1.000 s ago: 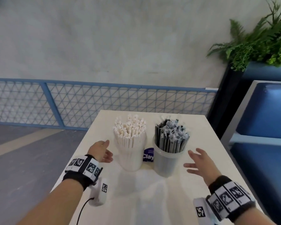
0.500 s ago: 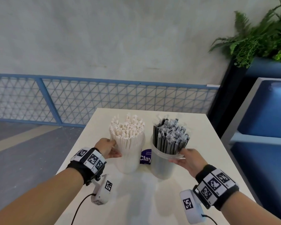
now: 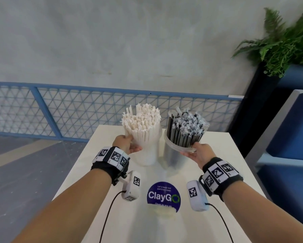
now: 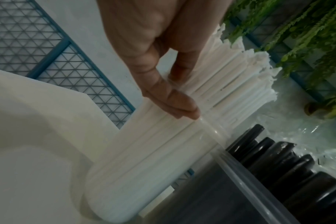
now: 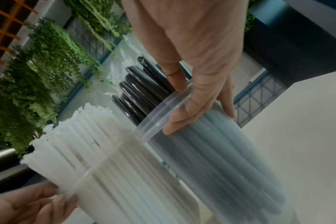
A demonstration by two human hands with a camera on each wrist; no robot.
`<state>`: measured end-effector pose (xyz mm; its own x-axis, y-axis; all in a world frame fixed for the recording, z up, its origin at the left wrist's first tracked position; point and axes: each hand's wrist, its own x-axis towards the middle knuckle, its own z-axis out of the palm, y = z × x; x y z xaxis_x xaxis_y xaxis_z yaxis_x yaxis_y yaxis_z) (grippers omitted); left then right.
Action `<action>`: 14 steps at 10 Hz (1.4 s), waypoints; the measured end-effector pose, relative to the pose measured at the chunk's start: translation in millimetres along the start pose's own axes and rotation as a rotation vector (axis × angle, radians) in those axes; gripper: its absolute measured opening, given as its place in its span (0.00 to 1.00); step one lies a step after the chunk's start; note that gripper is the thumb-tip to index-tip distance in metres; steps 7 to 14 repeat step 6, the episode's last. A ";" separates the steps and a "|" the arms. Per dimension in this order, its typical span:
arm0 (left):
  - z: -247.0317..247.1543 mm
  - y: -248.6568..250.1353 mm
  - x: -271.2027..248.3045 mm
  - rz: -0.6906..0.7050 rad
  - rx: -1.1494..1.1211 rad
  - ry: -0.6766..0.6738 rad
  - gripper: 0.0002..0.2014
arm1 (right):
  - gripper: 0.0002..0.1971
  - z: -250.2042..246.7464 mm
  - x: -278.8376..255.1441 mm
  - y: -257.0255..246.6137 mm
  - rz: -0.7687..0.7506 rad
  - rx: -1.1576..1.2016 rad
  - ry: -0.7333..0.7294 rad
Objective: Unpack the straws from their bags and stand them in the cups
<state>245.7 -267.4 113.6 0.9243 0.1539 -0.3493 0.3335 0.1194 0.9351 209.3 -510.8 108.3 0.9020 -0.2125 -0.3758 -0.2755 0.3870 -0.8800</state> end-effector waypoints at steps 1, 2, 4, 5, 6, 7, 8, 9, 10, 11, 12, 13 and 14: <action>9.8 -7.0 21.3 -0.022 -0.013 0.023 0.22 | 0.15 4.7 20.4 4.1 0.033 -0.044 0.030; 10.4 -21.4 31.8 -0.049 0.035 0.032 0.21 | 0.06 8.9 33.7 6.3 0.082 -0.120 0.058; 6.0 -29.0 26.5 -0.064 0.043 -0.002 0.23 | 0.19 6.3 21.1 6.6 0.088 -0.134 0.023; -4.8 -35.4 8.9 -0.029 0.103 -0.011 0.28 | 0.22 -2.7 -9.2 9.1 0.125 -0.150 0.016; -29.1 -58.8 -36.5 -0.064 0.346 -0.196 0.17 | 0.20 -27.7 -55.6 32.9 0.216 -0.306 -0.112; -29.1 -58.8 -36.5 -0.064 0.346 -0.196 0.17 | 0.20 -27.7 -55.6 32.9 0.216 -0.306 -0.112; -29.1 -58.8 -36.5 -0.064 0.346 -0.196 0.17 | 0.20 -27.7 -55.6 32.9 0.216 -0.306 -0.112; -29.1 -58.8 -36.5 -0.064 0.346 -0.196 0.17 | 0.20 -27.7 -55.6 32.9 0.216 -0.306 -0.112; -29.1 -58.8 -36.5 -0.064 0.346 -0.196 0.17 | 0.20 -27.7 -55.6 32.9 0.216 -0.306 -0.112; -29.1 -58.8 -36.5 -0.064 0.346 -0.196 0.17 | 0.20 -27.7 -55.6 32.9 0.216 -0.306 -0.112; -29.1 -58.8 -36.5 -0.064 0.346 -0.196 0.17 | 0.20 -27.7 -55.6 32.9 0.216 -0.306 -0.112; -29.1 -58.8 -36.5 -0.064 0.346 -0.196 0.17 | 0.20 -27.7 -55.6 32.9 0.216 -0.306 -0.112; -29.1 -58.8 -36.5 -0.064 0.346 -0.196 0.17 | 0.20 -27.7 -55.6 32.9 0.216 -0.306 -0.112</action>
